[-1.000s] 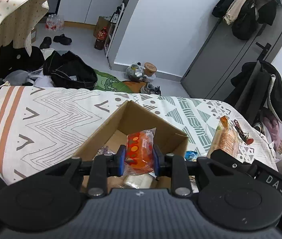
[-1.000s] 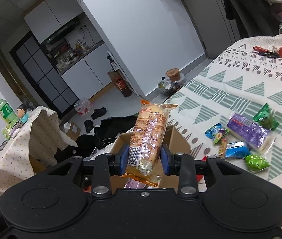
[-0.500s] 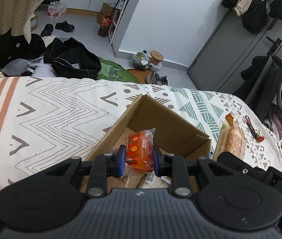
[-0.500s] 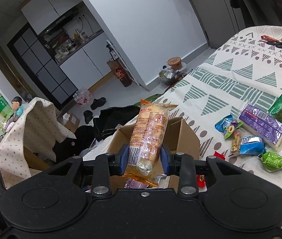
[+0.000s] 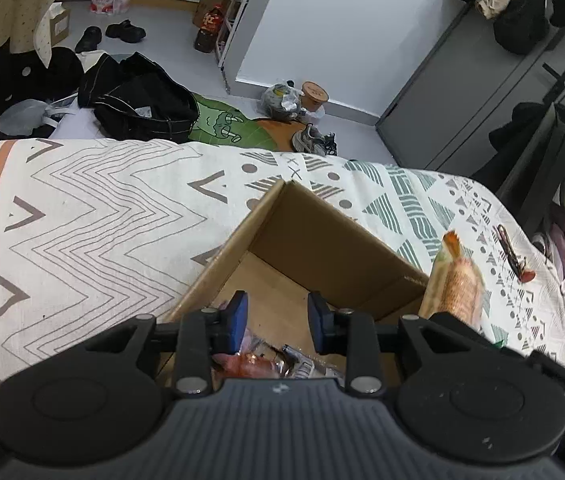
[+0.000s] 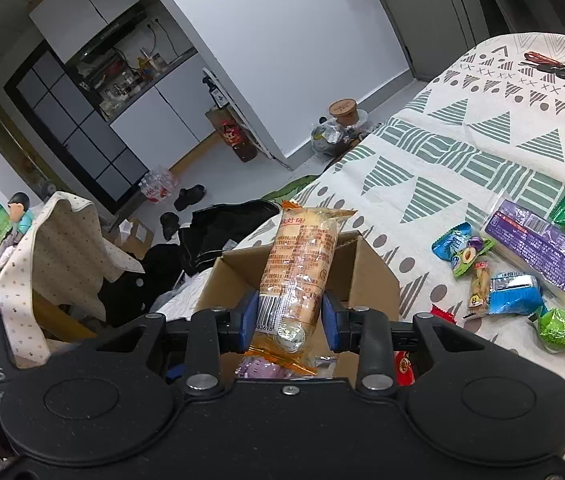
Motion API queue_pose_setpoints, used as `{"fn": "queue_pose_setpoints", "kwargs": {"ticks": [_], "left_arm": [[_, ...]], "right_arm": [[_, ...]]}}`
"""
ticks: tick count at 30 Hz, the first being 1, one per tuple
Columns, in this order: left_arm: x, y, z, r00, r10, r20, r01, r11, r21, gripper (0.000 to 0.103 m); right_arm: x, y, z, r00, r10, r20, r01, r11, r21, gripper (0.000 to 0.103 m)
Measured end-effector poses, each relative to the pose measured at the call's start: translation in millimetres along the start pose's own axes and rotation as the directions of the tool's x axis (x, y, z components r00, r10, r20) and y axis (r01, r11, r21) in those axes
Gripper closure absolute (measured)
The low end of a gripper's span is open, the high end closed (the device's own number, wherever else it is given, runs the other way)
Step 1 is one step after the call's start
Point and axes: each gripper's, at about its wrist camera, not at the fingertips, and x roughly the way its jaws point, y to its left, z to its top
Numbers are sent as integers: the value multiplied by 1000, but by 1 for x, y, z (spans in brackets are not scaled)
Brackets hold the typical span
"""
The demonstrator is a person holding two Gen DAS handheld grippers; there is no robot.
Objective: Organize snacks
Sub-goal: 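Carry both packets over the box and open both tools to drop them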
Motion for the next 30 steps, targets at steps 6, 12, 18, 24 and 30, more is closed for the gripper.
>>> {"fn": "queue_pose_setpoints", "kwargs": {"ticks": [6, 12, 18, 24, 30], "left_arm": [[-7, 6, 6, 1000, 10, 4, -10, 1000, -7, 73], [-17, 10, 6, 1000, 23, 3, -23, 1000, -15, 67], [-33, 11, 2, 999, 52, -2, -52, 999, -8, 51], [-54, 9, -4, 997, 76, 21, -76, 997, -1, 29], [-71, 2, -11, 997, 67, 28, -68, 997, 22, 27]], "right_arm": [[5, 3, -2, 1000, -6, -14, 6, 1000, -9, 70], [8, 9, -4, 998, 21, -59, -23, 999, -33, 66], [-11, 9, -4, 999, -13, -36, 12, 1000, -7, 57], [-30, 4, -4, 999, -49, -15, 49, 999, -1, 48], [-52, 1, -5, 998, -56, 16, 56, 998, -6, 41]]}}
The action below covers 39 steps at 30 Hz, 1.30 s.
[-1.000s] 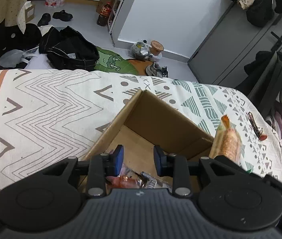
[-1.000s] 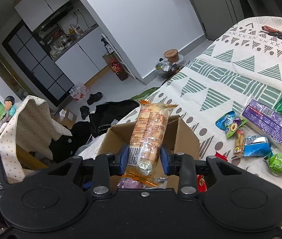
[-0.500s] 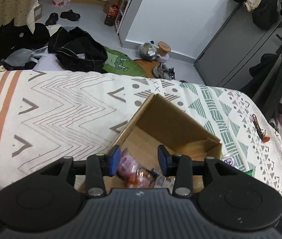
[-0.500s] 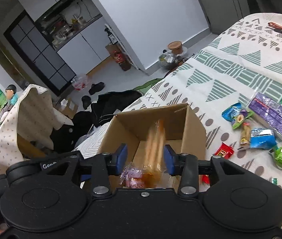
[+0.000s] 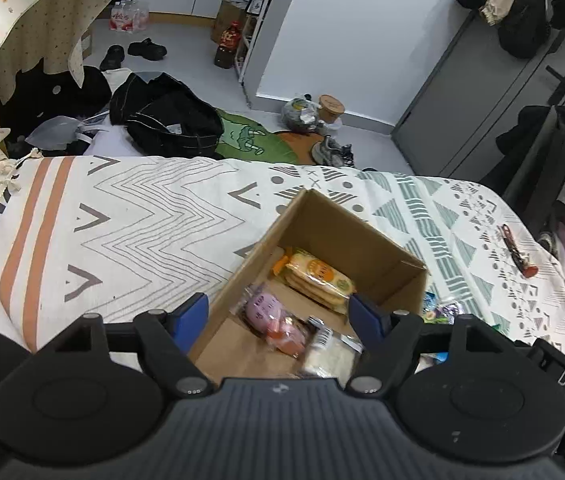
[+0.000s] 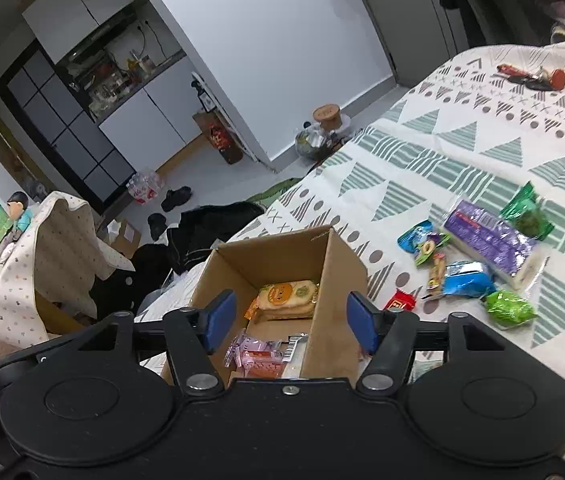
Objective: Organize snacks
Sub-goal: 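Carry both packets over the box and open both tools to drop them, then withdraw both tools from the box back toward the snack pile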
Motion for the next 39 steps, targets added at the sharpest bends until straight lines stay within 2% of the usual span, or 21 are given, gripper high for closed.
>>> {"fn": "queue_pose_setpoints", "kwargs": {"ticks": [6, 10, 12, 19, 21, 39], "left_arm": [[-16, -9, -7, 1000, -12, 8, 12, 1000, 29, 26], [-23, -16, -11, 1000, -15, 15, 14, 998, 53, 20], [-26, -21, -14, 1000, -15, 14, 14, 997, 74, 19], [-30, -31, -23, 1000, -1, 25, -1, 995, 98, 11], [-31, -35, -25, 1000, -7, 24, 4, 994, 107, 10], [-17, -82, -51, 999, -33, -6, 33, 982, 186, 10]], "right_arm": [[-18, -3, 3, 1000, -4, 23, 4, 1000, -6, 38], [-29, -9, 6, 1000, -22, 12, 22, 1000, -5, 31], [-35, -12, 6, 1000, -23, 14, 23, 1000, -6, 25], [-51, -34, 9, 998, -69, 2, 69, 997, 28, 20], [-55, -39, 11, 997, -79, 4, 79, 996, 37, 14], [-85, -76, 23, 997, -73, 32, 70, 993, 92, 5]]}}
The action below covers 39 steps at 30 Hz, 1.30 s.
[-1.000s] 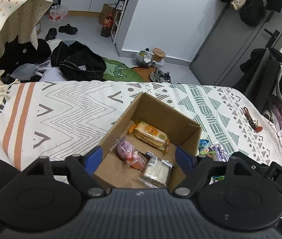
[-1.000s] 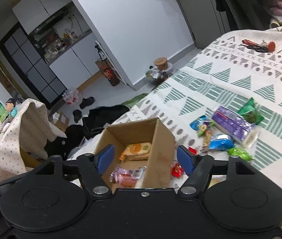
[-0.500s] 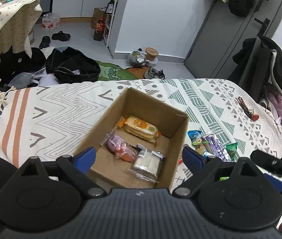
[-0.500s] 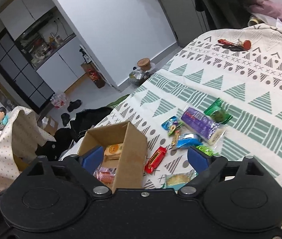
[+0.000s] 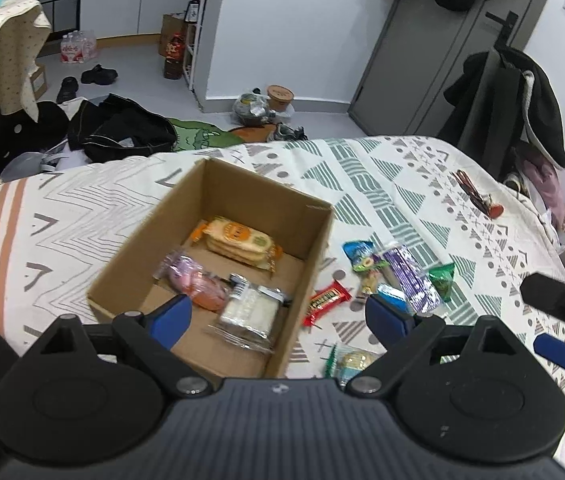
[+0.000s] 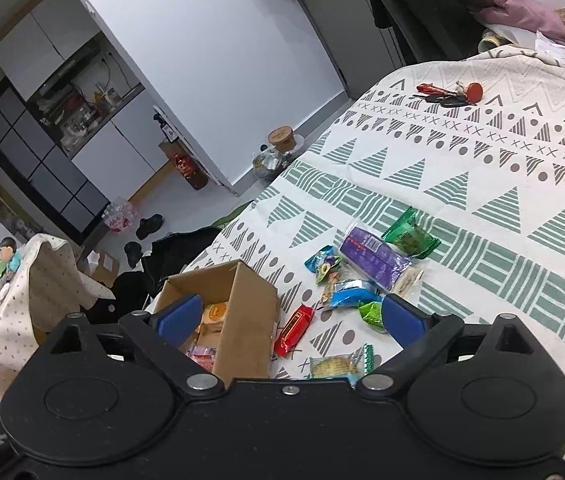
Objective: Organize snacks
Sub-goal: 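Withdraw both tools from the box back toward the snack pile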
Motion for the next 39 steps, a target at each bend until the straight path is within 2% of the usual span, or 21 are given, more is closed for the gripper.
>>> {"fn": "queue_pose_setpoints", "kwargs": {"ticks": [16, 25, 30, 34, 37, 39], "left_arm": [[29, -32, -15, 999, -3, -49, 5, 999, 41, 10], [48, -43, -21, 997, 6, -72, -2, 998, 57, 10], [57, -53, -23, 998, -5, -68, 9, 998, 61, 10], [63, -60, -23, 999, 16, -51, -13, 998, 67, 10], [60, -64, -21, 1000, 19, -8, -19, 998, 67, 10], [58, -69, -19, 1000, 18, 18, -19, 997, 77, 11]], "right_arm": [[12, -26, 1, 999, -18, -36, 20, 998, 58, 4], [24, -44, 2, 996, -61, -69, 67, 993, 97, 4], [31, -58, 3, 993, -88, -75, 98, 987, 130, 4], [38, -70, 5, 991, -107, -82, 119, 979, 164, 4], [42, -77, 5, 990, -111, -83, 125, 976, 178, 5], [47, -81, 6, 991, -107, -86, 122, 974, 190, 10]]}}
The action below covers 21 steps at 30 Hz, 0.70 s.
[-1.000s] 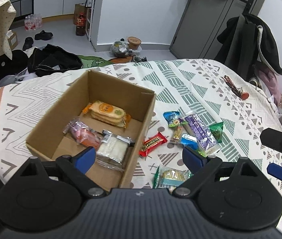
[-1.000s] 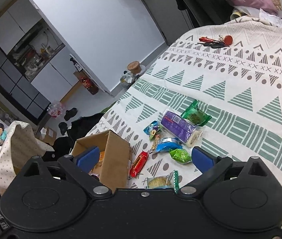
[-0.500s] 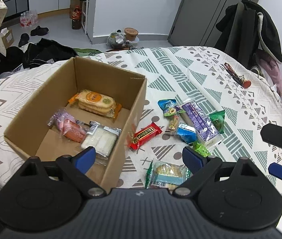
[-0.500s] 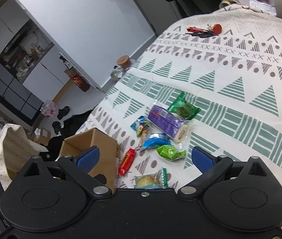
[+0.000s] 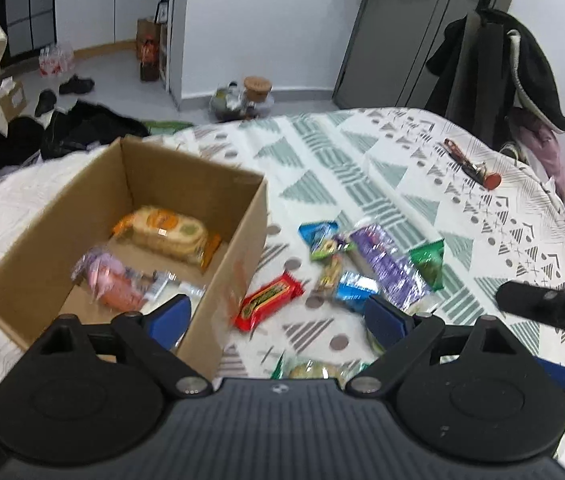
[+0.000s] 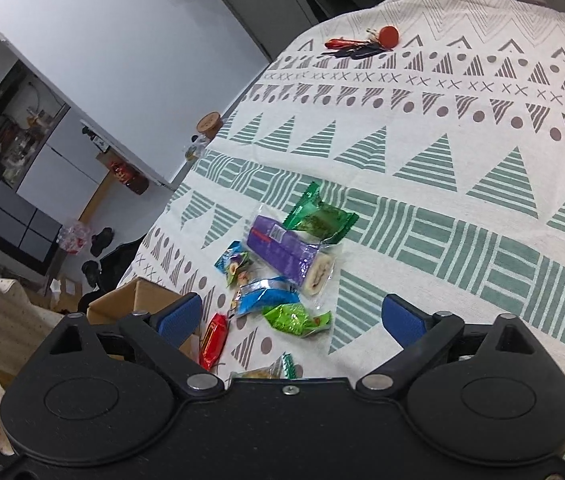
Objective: Organize snacks
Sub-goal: 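Withdraw both tools from the box back toward the snack pile, then grasp the round biscuit packet with the left tool while the right tool grasps a green candy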
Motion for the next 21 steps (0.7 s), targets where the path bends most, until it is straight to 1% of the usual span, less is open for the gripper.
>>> {"fn": "queue_pose_setpoints", "kwargs": {"ticks": [1, 3, 6, 8, 9, 11, 16, 21], "left_arm": [[-2, -2, 1, 1000, -2, 14, 2, 1000, -6, 11], [-3, -5, 0, 1000, -23, 20, 23, 1000, -19, 13], [0, -11, -9, 999, -37, 2, 37, 999, -32, 13], [5, -17, -17, 998, -56, -21, 56, 998, -29, 15], [8, -20, -20, 998, -61, -33, 60, 998, -21, 16], [18, -25, -25, 997, -57, -59, 56, 998, -15, 17], [40, -23, -35, 994, -35, -108, 31, 999, -36, 19], [59, -21, -43, 985, -21, -171, 12, 998, -56, 20]], "right_arm": [[2, -1, 1, 1000, 4, -5, -4, 1000, 4, 12], [8, -4, 4, 1000, 14, -17, -13, 1000, 9, 19], [18, -7, 5, 999, 16, -46, -16, 1000, 18, 21], [25, -10, 4, 997, 28, -73, -26, 999, 30, 30], [29, -11, 4, 996, 34, -86, -31, 999, 38, 32], [34, -13, 3, 994, 44, -103, -39, 998, 45, 32], [45, -13, -1, 988, 57, -144, -51, 998, 42, 32], [57, -14, -3, 982, 63, -178, -56, 998, 42, 31]]}}
